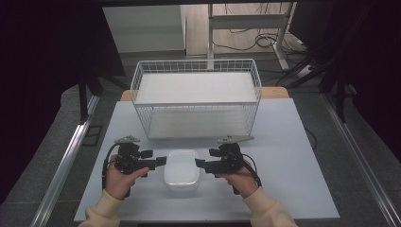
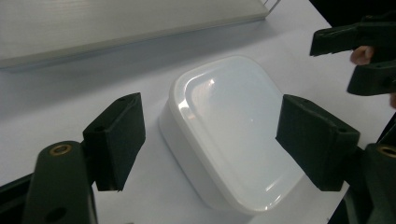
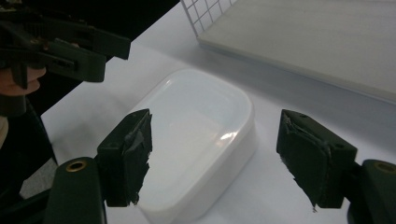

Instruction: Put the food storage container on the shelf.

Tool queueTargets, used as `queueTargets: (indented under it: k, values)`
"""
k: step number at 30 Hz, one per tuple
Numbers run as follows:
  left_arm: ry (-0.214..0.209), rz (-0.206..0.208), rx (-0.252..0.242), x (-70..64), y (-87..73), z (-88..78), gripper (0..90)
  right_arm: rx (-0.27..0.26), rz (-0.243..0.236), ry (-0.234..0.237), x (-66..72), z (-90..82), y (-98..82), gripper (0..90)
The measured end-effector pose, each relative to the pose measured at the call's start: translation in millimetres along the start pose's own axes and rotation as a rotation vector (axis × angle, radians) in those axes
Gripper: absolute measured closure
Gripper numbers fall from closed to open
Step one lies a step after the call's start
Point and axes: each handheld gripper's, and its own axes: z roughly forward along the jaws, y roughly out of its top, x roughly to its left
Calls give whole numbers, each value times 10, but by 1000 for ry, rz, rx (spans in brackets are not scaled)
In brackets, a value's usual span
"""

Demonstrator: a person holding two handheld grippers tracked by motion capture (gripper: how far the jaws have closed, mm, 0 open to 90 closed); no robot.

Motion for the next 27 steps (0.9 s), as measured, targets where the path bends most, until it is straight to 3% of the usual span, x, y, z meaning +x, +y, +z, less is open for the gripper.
queueTargets:
  k: [4, 9, 12, 17, 22, 23, 27]
  values:
    - [-34, -32, -11, 30, -2, 55, 234, 6, 26, -3, -7, 91, 25, 270]
    - [-48, -41, 6, 57, -5, 98, 238, 32, 58, 0, -42, 198, -34, 268]
    - [-72, -72, 21, 107, -48, 130, 242, 46, 73, 2, -57, 243, -81, 272]
    - [-55, -77, 56, 152, -91, 184, 243, 63, 84, 2, -68, 304, -121, 279]
    - [-83, -91, 60, 146, -103, 219, 244, 78, 95, 5, -79, 353, -145, 283]
    - [-110, -118, 64, 154, -126, 254, 244, 79, 102, 13, -81, 362, -147, 284]
    - [-116, -131, 76, 163, -150, 299, 251, 83, 119, 25, -88, 385, -155, 289]
